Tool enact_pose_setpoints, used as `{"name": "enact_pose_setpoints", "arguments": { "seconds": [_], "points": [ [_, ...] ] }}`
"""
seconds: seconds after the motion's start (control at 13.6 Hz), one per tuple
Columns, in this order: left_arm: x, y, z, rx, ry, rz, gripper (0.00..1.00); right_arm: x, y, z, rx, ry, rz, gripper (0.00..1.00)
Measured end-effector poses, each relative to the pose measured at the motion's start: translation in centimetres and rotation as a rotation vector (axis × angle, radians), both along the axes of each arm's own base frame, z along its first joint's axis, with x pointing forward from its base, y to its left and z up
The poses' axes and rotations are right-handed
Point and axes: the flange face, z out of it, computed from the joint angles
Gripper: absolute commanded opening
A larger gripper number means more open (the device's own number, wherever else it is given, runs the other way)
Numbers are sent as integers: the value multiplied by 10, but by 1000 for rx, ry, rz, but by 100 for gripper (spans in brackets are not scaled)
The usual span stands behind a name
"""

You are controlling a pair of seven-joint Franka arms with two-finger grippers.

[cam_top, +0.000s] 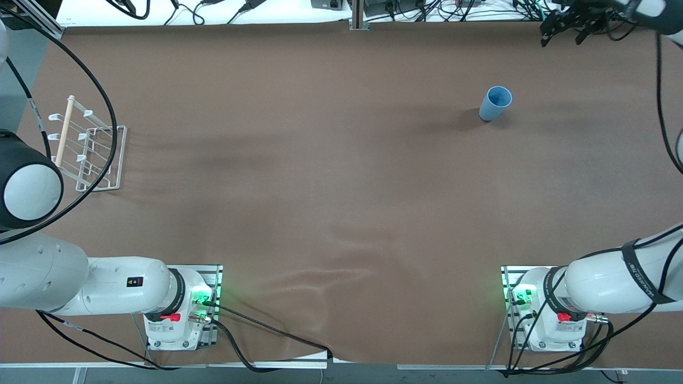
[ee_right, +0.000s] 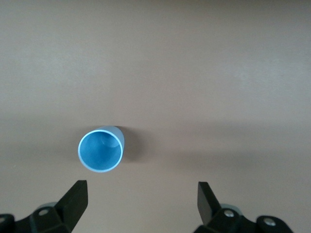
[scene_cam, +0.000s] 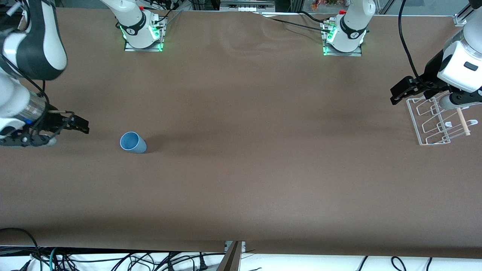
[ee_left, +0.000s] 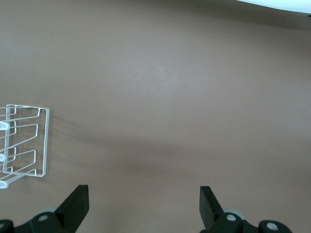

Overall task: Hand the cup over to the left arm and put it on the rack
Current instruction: 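Reach the right gripper down to the blue cup's rim, then grasp the cup rim with the right gripper and lift it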

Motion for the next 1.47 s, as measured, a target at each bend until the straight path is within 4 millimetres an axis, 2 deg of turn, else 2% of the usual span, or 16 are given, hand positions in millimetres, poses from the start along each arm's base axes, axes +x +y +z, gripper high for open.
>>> {"name": "enact_pose_setpoints", "arguments": {
  "seconds": [0.22, 0.44, 0.73, 1.03, 1.25, 1.32, 1.47],
  "points": [
    [0, 1, 0, 0, 1, 2, 100, 13, 16, -46, -2, 27, 25, 100],
    [0, 2, 0, 0, -1, 3, 100, 18, 32, -82, -3, 60, 48, 100],
    [5, -1, 9, -8, -57, -1, 100, 19, 32, -123, -6, 101, 49, 100],
    [8, -8, 12, -13, -88, -13, 100, 10, 32, -163, 6, 131, 39, 100],
    [12, -9, 16, -19, -126, -14, 100, 3, 32, -179, 18, 149, 29, 99],
    [12, -9, 16, -19, -128, -15, 100, 2, 32, -181, 19, 153, 29, 88],
    [12, -9, 15, -19, -127, -16, 100, 0, 32, -187, 19, 163, 27, 44]
  ]
}}
